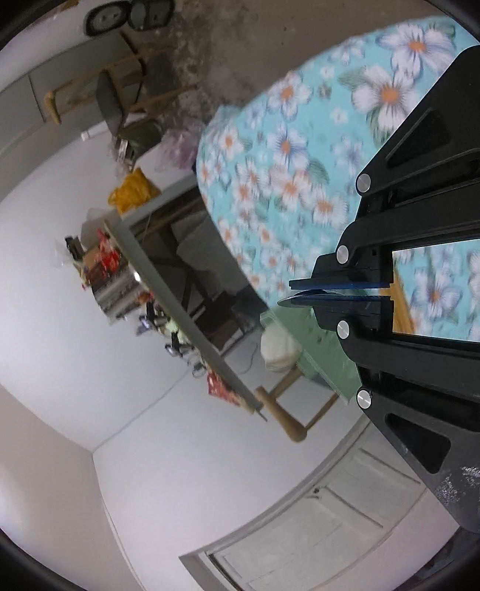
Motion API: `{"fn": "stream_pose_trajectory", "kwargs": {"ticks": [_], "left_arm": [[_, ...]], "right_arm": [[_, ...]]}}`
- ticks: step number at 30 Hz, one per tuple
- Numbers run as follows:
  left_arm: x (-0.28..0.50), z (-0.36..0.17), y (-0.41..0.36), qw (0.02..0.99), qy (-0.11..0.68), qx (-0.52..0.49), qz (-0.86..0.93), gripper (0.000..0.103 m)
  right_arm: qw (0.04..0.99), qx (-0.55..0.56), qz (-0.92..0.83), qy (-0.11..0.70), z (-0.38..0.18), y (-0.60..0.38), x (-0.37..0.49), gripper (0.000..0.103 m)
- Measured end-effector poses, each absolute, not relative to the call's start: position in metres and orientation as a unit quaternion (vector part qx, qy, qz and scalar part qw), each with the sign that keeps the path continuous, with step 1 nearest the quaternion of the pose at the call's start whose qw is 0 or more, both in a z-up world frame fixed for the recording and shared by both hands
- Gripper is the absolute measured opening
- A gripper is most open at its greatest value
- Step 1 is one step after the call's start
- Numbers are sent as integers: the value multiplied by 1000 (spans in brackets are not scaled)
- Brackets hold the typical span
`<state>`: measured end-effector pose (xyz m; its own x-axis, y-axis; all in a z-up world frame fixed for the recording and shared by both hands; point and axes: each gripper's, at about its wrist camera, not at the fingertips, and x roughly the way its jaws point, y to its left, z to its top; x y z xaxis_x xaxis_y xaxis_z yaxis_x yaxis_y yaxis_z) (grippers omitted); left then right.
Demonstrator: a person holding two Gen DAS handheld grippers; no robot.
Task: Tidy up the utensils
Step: 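Lift the metal spoon with the right tool over the holder and release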
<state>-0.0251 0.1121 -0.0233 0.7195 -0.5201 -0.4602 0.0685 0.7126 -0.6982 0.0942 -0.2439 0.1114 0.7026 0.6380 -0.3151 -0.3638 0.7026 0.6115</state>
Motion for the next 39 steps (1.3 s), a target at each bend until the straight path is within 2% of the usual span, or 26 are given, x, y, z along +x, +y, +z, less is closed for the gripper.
{"fn": "stream_pose_trajectory", "kwargs": {"ticks": [12, 17, 22, 28, 30, 34, 37, 39], "left_arm": [[-23, -22, 108, 864, 337, -328, -178, 83], [-23, -23, 105, 865, 337, -322, -185, 83], [-21, -24, 103, 867, 340, -314, -183, 83], [-19, -25, 102, 868, 344, -308, -182, 83], [-19, -25, 101, 869, 344, -307, -181, 83], [-19, -25, 102, 868, 343, -308, -182, 84], [-19, -25, 102, 869, 343, -308, -181, 84], [-19, -25, 102, 869, 343, -308, -181, 84]], "right_arm": [[913, 174, 308, 204, 196, -151, 121, 1], [931, 133, 281, 190, 210, -123, 135, 1], [951, 51, 246, 180, 198, -90, 143, 2], [941, 7, 252, 224, 161, -63, 151, 3], [938, -3, 257, 234, 149, -57, 149, 6], [930, -3, 268, 253, 142, -53, 145, 8], [934, -6, 264, 242, 146, -56, 140, 19], [941, -5, 253, 226, 154, -64, 137, 21]]}}
